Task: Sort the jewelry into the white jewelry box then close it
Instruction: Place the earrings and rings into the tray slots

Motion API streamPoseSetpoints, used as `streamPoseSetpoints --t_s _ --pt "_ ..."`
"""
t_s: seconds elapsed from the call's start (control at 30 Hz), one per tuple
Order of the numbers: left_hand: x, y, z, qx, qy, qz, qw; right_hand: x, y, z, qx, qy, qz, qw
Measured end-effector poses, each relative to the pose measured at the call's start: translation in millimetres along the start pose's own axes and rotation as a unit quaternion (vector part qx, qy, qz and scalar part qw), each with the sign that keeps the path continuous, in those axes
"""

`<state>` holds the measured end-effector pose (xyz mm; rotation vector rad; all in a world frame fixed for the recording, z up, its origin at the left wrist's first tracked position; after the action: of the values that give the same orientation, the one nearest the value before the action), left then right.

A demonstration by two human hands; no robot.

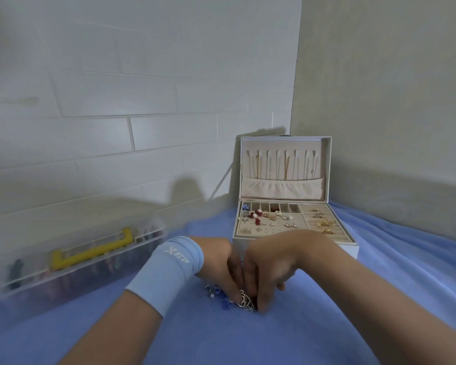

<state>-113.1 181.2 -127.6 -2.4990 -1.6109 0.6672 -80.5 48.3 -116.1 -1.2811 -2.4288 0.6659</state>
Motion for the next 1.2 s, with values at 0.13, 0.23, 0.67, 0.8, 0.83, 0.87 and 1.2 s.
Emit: streamPoseSetpoints --t_s 0.13,0.23,0.67,0.8,0.83,0.87,1.2 --pt "0 -1 -3 0.004 0.005 0.011 1.000 -6 -8 -10 -0.009 0.035 -0.014 0.999" --pt "2 -5 -11 -0.019 0.007 0.031 0.999 -13 -11 -18 -0.028 0.095 -0.038 0.994" --pt "4 -9 -21 -0.256 -0.359 0.108 0.891 -46 -16 -42 -0.093 0.391 -0.129 0.906" --pt "8 -7 -22 -0.277 -0.402 0.123 0.864 -52 -13 -43 -0.078 0.450 -0.143 0.878" --pt "9 -7 -23 -0.284 -0.409 0.125 0.858 -52 -13 -43 -0.076 0.462 -0.147 0.871" --pt "9 -8 -24 -0.289 -0.409 0.123 0.857 -52 -13 -43 -0.077 0.470 -0.150 0.866" --pt "4 21 -72 -0.392 -0.314 0.104 0.858 -75 -3 -61 -0.223 0.592 -0.119 0.765"
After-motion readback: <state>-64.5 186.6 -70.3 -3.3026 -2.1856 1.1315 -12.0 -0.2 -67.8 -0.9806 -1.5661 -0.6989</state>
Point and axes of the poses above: each hand's wrist, its own y-axis towards the middle knuckle, its own z-axis out of the palm, x = y × z, the point moved 2 cm from there along y, towards the middle knuckle, and after that the axes turned 15 degrees about z, right-handed, at the moved point
